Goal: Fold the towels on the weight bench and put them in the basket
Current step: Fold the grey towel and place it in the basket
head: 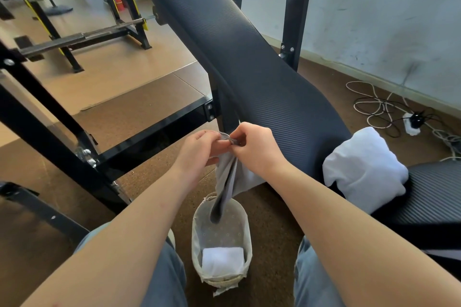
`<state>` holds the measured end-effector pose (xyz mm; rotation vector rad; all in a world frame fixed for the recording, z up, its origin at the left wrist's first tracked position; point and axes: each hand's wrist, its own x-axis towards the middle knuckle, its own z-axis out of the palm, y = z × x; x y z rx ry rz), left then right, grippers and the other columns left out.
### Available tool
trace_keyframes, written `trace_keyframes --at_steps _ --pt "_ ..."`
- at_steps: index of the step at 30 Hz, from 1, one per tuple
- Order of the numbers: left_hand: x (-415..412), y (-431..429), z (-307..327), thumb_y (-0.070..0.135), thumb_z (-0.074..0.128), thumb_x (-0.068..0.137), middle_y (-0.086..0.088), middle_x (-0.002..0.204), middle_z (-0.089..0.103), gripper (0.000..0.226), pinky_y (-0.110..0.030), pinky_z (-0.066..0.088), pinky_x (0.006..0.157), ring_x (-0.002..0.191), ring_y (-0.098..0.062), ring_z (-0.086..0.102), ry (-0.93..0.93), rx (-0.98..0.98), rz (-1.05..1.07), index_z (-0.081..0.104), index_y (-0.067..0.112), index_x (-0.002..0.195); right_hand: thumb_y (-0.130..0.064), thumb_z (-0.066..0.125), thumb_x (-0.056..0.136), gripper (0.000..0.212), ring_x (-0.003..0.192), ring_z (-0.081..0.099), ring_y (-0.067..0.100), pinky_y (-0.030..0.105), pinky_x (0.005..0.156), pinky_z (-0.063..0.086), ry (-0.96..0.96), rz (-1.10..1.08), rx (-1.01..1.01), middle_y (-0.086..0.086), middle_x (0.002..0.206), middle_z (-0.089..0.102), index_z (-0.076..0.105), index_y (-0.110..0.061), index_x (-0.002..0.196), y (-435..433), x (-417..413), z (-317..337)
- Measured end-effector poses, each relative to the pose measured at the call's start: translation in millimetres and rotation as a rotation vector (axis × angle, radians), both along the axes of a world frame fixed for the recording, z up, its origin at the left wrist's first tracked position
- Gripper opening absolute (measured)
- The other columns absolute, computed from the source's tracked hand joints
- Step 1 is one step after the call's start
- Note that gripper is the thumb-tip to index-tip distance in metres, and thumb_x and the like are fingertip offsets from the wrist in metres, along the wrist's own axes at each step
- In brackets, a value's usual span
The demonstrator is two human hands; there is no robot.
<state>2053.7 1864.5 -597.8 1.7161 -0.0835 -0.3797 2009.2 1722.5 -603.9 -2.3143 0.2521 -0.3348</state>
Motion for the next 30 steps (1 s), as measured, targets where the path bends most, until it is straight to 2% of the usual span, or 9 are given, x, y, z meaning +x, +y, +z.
trace_keyframes --at_steps 3,6,11,14,17,19,22,26,30 --pt "7.9 6.1 -3.0 0.025 0.056 0.103 0.002 0.097 0.07 0.012 -0.028 0.054 0.073 0.093 -0.013 0.064 -0.13 0.161 0.037 0.067 0.021 0.103 -0.011 0.069 0.091 0.015 0.084 0.061 0.004 0.014 0.072 0.049 0.009 -0.013 -0.006 -0.01 0.092 0.068 0.075 -0.02 0.102 -5.5 -2.4 2.0" --pt "17.4 14.6 -9.3 0.023 0.066 0.097 0.004 0.099 0.066 0.01 -0.02 0.047 0.062 0.087 -0.006 0.06 -0.217 0.376 0.081 0.066 0.024 0.107 -0.012 0.07 0.093 0.016 0.085 0.061 0.004 0.008 0.07 0.045 0.01 0.0 -0.007 -0.01 0.093 0.067 0.077 -0.019 0.105 -10.1 -5.4 4.0" --pt "24.0 13.7 -23.8 0.028 0.081 0.083 0.005 0.106 0.061 0.035 -0.025 0.052 0.068 0.098 -0.014 0.06 -0.075 0.465 -0.078 0.063 0.028 0.113 -0.011 0.072 0.092 0.018 0.087 0.065 0.006 0.01 0.073 0.051 0.034 0.036 0.005 -0.01 0.094 0.07 0.079 -0.02 0.106 -13.9 -10.7 6.8" --pt "23.4 11.2 -27.7 0.029 0.081 0.083 0.004 0.098 0.067 0.026 -0.026 0.054 0.066 0.088 -0.013 0.063 -0.059 0.548 -0.109 0.066 0.025 0.104 -0.01 0.073 0.091 0.018 0.082 0.066 0.002 0.005 0.067 0.05 0.021 0.05 0.021 -0.013 0.089 0.068 0.079 -0.02 0.104 -14.0 -13.8 10.2" --pt "18.8 10.1 -29.2 0.03 0.069 0.092 -0.004 0.089 0.069 0.013 -0.027 0.055 0.061 0.078 -0.017 0.065 -0.038 0.681 -0.106 0.069 0.018 0.098 -0.01 0.073 0.091 0.016 0.079 0.064 0.0 0.001 0.063 0.047 0.004 0.063 0.013 -0.016 0.085 0.066 0.079 -0.02 0.103 -15.6 -16.4 13.0" --pt "16.2 8.9 -27.7 0.023 0.061 0.096 -0.006 0.089 0.068 0.011 -0.028 0.055 0.058 0.077 -0.019 0.064 -0.014 0.68 -0.086 0.069 0.017 0.1 -0.009 0.073 0.091 0.017 0.079 0.064 -0.001 0.002 0.064 0.047 0.009 0.085 -0.029 -0.016 0.085 0.066 0.079 -0.02 0.103 -16.0 -18.2 12.6" --pt "20.0 11.4 -23.7 0.011 0.06 0.095 -0.005 0.09 0.065 0.014 -0.025 0.048 0.055 0.077 -0.017 0.058 -0.035 0.681 -0.079 0.069 0.017 0.102 -0.006 0.072 0.091 0.02 0.08 0.064 0.0 0.008 0.069 0.05 0.04 0.146 -0.104 -0.013 0.088 0.066 0.079 -0.019 0.105 -16.8 -21.4 9.4" --pt "23.0 22.4 -22.7 0.008 0.063 0.094 -0.003 0.093 0.065 0.017 -0.028 0.054 0.059 0.082 -0.018 0.061 -0.065 0.781 -0.174 0.07 0.022 0.1 -0.004 0.071 0.09 0.021 0.083 0.062 0.006 0.011 0.071 0.046 0.078 0.175 -0.212 -0.011 0.092 0.063 0.078 -0.018 0.105 -23.7 -21.2 5.3" --pt "20.3 24.2 -26.3 0.019 0.055 0.099 -0.01 0.098 0.069 0.016 -0.034 0.06 0.072 0.094 -0.025 0.067 0.092 0.699 -0.082 0.07 0.016 0.102 -0.004 0.07 0.091 0.023 0.088 0.061 0.007 0.01 0.073 0.047 0.099 0.196 -0.224 -0.008 0.1 0.067 0.076 -0.017 0.109 -27.3 -22.1 1.9"
